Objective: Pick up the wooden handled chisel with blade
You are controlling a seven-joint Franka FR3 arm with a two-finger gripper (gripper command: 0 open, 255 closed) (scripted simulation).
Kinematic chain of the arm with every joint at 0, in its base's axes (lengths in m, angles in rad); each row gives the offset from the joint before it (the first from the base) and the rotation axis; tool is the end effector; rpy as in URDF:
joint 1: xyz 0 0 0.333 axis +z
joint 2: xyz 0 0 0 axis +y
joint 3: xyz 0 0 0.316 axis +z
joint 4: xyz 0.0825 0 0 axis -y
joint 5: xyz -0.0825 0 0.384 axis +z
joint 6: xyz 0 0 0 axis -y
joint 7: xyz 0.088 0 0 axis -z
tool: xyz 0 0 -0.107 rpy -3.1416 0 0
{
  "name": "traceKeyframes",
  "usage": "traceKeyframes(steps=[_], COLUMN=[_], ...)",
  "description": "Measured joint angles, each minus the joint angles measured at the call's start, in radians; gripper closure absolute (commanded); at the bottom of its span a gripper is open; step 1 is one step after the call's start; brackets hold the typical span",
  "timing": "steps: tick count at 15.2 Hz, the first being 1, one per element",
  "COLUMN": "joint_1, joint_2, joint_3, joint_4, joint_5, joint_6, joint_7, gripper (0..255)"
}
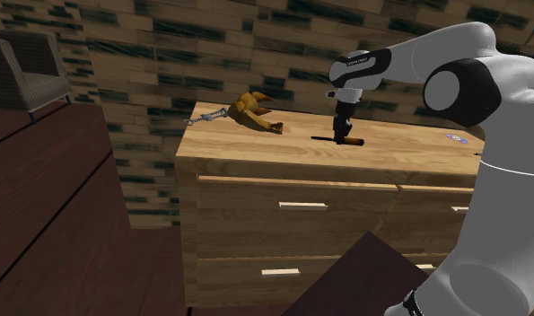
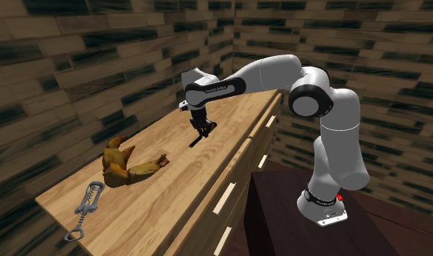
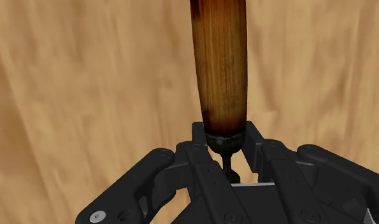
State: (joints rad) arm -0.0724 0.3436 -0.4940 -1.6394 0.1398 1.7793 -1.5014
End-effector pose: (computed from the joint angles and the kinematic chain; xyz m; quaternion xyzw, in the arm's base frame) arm 0.5543 -0.3021 0.4238 -0.8961 -0.4364 0.0531 0.0619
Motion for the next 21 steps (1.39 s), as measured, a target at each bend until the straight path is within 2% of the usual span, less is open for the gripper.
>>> traceKeyframes(steps=[7,21], joint_1=[-0.001,-0.009], joint_2=[-0.001,-0.020], joint_3=[0.000,-0.009], joint_4=[0.004,0.160], joint_5=[0.000,-0.013], joint_6=[-0.005,-0.177], joint_7=[-0.001,0.006], gripper=[255,255])
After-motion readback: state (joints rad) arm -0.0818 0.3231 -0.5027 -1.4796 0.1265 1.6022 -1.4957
